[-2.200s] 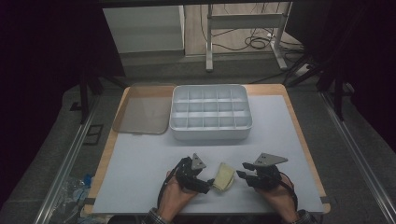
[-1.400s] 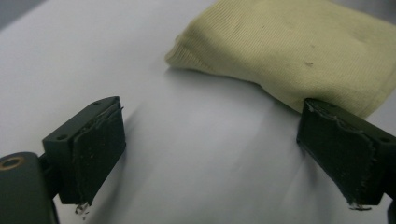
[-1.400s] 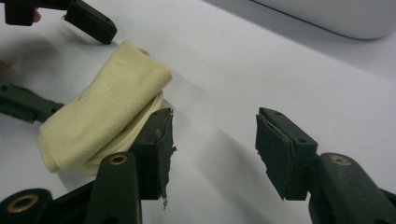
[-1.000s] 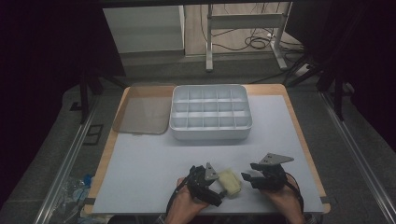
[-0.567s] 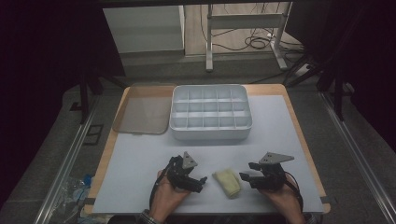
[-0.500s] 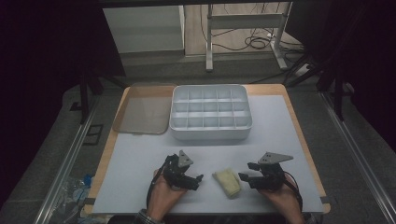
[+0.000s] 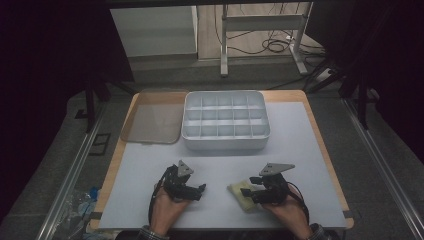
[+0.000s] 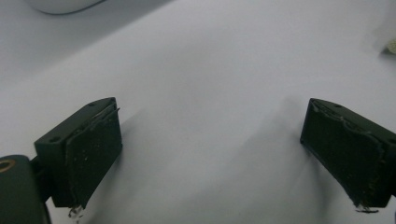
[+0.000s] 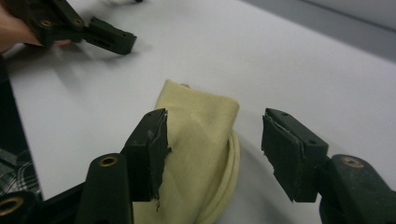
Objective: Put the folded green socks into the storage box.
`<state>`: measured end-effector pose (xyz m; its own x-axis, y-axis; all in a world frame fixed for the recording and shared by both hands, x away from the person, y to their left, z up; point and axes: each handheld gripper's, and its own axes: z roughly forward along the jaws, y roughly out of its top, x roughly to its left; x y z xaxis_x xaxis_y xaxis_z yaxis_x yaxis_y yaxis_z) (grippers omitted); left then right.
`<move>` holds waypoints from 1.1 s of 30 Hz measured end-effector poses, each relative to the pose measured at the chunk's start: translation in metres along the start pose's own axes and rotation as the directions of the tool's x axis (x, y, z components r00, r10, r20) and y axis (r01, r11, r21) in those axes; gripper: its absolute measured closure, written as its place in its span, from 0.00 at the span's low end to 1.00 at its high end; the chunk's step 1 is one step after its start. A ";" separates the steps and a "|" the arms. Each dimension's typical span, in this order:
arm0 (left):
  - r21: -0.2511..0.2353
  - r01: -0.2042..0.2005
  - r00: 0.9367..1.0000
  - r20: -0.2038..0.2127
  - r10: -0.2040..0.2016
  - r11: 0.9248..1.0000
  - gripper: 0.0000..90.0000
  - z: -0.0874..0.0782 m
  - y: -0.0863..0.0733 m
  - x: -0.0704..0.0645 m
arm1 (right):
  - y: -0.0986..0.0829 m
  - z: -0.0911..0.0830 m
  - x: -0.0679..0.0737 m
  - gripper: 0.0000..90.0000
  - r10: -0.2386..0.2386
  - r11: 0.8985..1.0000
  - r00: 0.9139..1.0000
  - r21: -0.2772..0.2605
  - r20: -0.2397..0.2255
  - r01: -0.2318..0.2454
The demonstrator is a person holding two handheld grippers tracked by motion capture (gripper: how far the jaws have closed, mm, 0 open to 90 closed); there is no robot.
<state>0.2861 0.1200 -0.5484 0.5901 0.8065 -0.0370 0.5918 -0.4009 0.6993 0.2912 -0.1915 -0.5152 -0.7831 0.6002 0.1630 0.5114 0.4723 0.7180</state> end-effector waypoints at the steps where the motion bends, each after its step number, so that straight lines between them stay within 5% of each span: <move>1: 0.000 0.000 1.000 0.000 0.000 1.000 0.06 0.000 0.000 0.000 | 0.000 0.003 -0.001 0.45 0.004 1.000 1.000 0.006 -0.002 -0.004; 7: 0.001 0.004 1.000 0.001 -0.004 1.000 0.05 0.000 0.000 0.000 | -0.005 0.011 -0.003 0.43 0.052 0.998 0.998 0.034 -0.019 -0.051; 11: 0.002 0.004 1.000 0.001 -0.004 1.000 0.05 0.000 0.000 0.000 | -0.005 0.012 0.000 0.45 0.040 0.998 0.999 0.041 -0.001 -0.039; 19: 0.002 0.003 1.000 0.001 -0.003 1.000 0.05 0.000 0.000 0.000 | -0.005 0.014 -0.001 0.67 0.069 0.997 0.995 0.044 -0.068 -0.066; 22: 0.002 0.003 1.000 0.001 -0.003 1.000 0.05 0.000 0.000 0.000 | -0.006 0.016 -0.003 0.76 0.097 0.995 0.987 0.047 -0.128 -0.092; 33: 0.002 0.006 1.000 0.003 -0.006 1.000 0.05 0.001 0.000 0.000 | -0.004 0.013 -0.003 0.79 0.080 0.997 0.986 0.031 -0.148 -0.076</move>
<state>0.2864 0.1199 -0.5490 0.5880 0.8077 -0.0433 0.5965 -0.3969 0.6976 0.2959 -0.1864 -0.5271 -0.7834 0.5340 0.3181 0.5803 0.4449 0.6821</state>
